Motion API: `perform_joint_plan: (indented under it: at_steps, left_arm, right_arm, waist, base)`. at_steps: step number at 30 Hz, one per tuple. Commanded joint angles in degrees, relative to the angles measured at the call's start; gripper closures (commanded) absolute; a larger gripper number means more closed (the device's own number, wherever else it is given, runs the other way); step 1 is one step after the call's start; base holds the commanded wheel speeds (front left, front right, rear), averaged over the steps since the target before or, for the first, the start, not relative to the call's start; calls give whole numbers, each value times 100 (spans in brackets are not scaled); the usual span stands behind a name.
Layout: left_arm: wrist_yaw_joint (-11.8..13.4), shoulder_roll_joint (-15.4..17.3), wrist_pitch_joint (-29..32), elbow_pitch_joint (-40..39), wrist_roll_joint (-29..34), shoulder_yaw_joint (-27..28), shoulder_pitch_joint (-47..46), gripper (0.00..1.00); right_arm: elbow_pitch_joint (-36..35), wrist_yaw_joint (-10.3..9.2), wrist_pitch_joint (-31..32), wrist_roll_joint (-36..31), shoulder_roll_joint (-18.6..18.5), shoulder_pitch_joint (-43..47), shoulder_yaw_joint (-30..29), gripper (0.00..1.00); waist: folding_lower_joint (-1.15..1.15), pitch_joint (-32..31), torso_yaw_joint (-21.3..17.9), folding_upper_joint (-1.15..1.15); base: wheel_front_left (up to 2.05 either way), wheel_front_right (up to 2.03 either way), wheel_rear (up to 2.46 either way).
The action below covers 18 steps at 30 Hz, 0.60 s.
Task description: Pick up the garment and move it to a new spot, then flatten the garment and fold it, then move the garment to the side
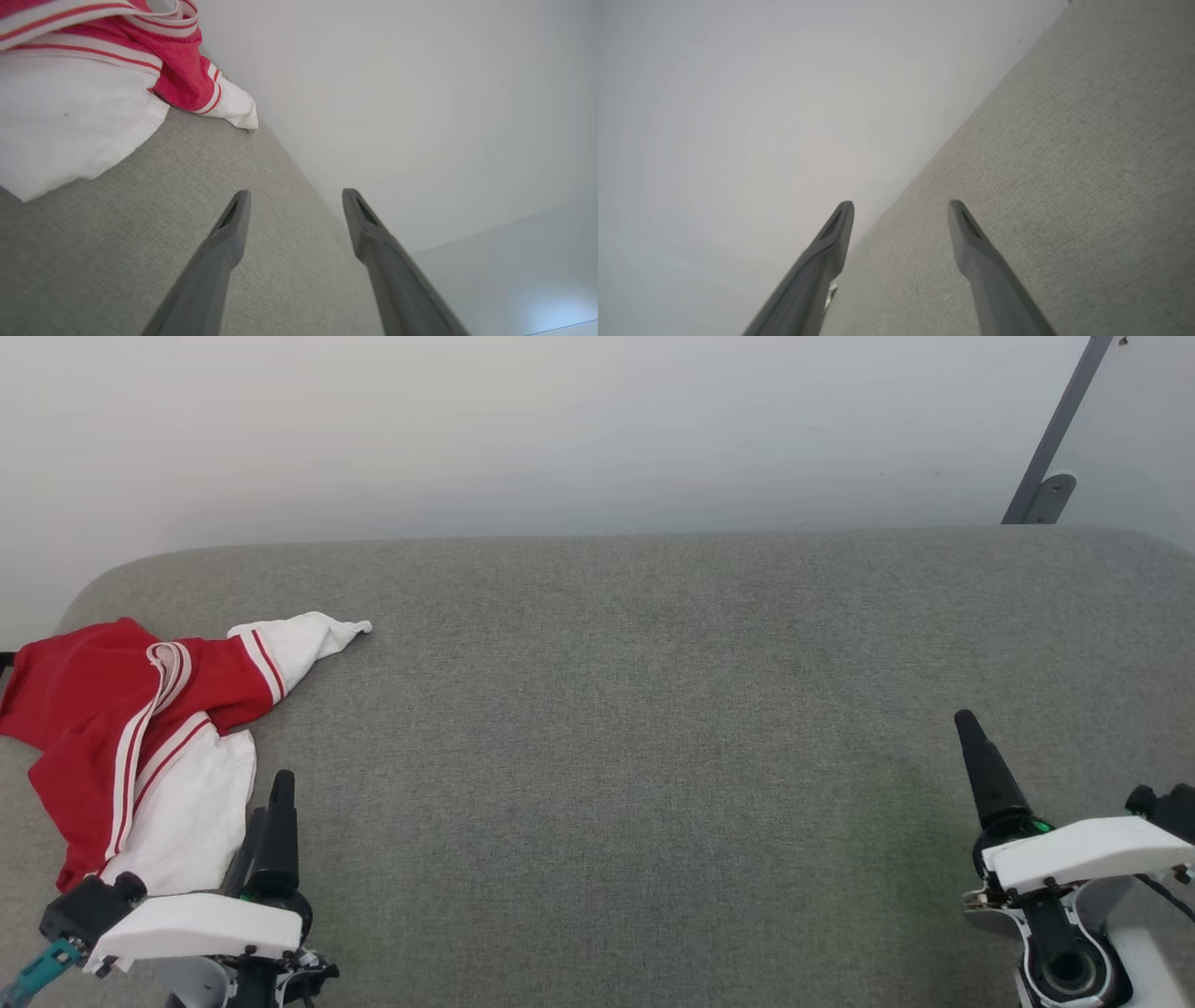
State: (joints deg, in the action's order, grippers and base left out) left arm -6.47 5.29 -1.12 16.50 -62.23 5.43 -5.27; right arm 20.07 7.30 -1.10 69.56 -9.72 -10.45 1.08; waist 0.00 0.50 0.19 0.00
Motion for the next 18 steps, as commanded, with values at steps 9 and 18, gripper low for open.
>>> perform_joint_plan:
  at_steps: [9,18]
  left_arm:
    - [182,136,-234,-128,1267,-151,-127,0]
    - [378,284,-409,-226,2103,-330,-67,0]
  right_arm:
    - [-14,21,-239,-1089,-129,-299,68,0]
    - [65,23,-412,-2100,-271,-387,125,0]
  waist:
    - [0,8,8,0]
    - [0,-8,11,0]
  base:
    - [0,0,0]
    - [0,0,0]
